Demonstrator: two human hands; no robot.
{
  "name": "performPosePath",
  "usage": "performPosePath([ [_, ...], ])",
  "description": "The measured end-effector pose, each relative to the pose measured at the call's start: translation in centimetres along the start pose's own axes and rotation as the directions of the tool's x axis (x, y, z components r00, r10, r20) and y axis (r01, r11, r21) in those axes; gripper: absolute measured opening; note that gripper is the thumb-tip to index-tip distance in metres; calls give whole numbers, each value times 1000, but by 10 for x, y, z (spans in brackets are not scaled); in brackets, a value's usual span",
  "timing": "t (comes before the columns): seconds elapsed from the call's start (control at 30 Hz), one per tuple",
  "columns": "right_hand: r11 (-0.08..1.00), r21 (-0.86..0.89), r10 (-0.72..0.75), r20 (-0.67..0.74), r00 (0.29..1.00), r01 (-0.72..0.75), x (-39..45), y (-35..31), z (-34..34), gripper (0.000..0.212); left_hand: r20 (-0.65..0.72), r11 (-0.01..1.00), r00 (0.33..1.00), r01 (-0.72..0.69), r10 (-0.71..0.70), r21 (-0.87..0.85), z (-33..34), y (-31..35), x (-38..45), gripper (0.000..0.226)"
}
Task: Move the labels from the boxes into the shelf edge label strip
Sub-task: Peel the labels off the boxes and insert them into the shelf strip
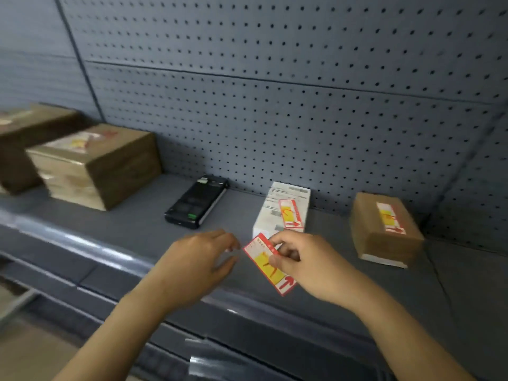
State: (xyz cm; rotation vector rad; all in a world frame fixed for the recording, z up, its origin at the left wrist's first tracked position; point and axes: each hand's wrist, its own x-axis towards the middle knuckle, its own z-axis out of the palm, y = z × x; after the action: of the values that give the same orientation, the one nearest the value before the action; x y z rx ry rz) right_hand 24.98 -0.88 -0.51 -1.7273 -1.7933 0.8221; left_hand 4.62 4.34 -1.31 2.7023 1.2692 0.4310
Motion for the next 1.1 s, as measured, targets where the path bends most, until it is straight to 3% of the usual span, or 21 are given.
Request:
performPosePath([
  [0.23,953,46,-302,167,938,299,74,-121,121,20,-131,937,933,344,-334,56,-52,-119,-115,35],
  [0.3,927,23,-372,192,908,375,87,-164,168,22,-156,896,891,439,-426,62,-66,-158,-157,39],
  [0.5,835,84,-541,307,783,544,116,-290,284,24,-217,750,735,662,-643,19,-121,-253,-275,20],
  [0.77,758,98,-621,411,668,644,141,-408,398,23,-272,646,624,763,-733,10,-167,-352,-363,21],
  [1.1,683,109,-672,482,562,723,244,-517,507,25,-325,549,523,836,-788,15,-220,-511,-403,23],
])
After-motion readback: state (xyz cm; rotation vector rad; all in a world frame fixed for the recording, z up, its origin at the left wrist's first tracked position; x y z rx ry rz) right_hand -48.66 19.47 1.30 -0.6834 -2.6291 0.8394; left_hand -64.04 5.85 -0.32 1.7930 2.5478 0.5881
